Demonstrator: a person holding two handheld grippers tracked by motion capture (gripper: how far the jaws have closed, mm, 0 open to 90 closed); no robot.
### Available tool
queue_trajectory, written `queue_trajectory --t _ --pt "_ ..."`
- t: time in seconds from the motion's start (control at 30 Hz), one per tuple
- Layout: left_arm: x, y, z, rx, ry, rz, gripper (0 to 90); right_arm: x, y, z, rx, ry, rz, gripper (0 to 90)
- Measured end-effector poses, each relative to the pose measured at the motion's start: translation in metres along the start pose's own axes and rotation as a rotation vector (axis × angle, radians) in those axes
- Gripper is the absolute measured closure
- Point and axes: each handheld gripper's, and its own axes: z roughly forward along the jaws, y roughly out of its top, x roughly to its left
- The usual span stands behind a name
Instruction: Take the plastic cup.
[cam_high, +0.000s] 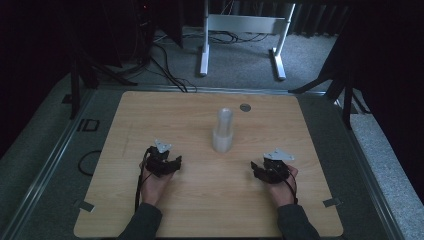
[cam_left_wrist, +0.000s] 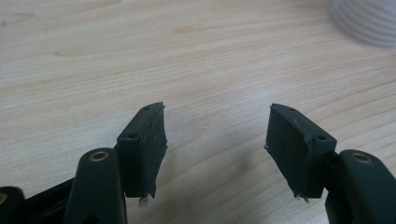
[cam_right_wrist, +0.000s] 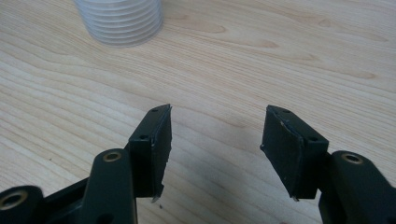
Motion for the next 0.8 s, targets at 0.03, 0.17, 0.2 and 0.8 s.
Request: queue_trajectory --t 0.03,0.17,0.2,0.8 --pt "0.001 0.001 0.000 -0.012 -0.014 -0.002 37.9 0.000 0.000 0.000 0.002 0.002 -0.005 42.0" --pt "0.001 0.007 -0.002 -0.033 -0.089 -0.011 38.2 0.003 0.001 0.000 0.002 0.003 -0.013 41.9" --pt "0.001 0.009 -0.002 -0.033 -0.106 -0.005 38.2 0.004 0.002 0.000 -0.001 0.003 -0.015 41.9" --pt "-0.036 0.056 0.009 -0.110 -0.233 0.174 33.6 0.007 0.030 -0.001 -0.041 0.034 -0.065 41.7"
